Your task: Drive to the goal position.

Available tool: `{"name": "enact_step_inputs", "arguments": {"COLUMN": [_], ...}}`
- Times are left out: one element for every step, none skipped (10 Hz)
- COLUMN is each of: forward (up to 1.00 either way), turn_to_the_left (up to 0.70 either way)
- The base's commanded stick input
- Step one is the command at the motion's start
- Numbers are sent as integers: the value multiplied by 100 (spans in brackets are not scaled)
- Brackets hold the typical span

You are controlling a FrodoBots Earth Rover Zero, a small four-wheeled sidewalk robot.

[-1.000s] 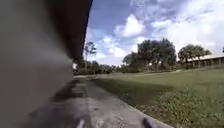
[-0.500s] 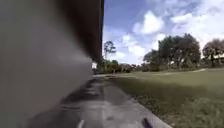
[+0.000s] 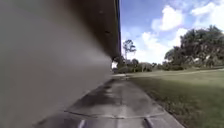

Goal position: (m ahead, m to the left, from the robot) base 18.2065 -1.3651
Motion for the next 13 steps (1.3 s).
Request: {"name": "enact_step_inputs", "arguments": {"forward": [69, 69, 69, 69, 70, 70, 70, 70, 70, 70, 70, 70, 69], "turn_to_the_left": [3, 3, 3, 3, 3, 3, 3, 3, 2, -11, -10, 3, 3]}}
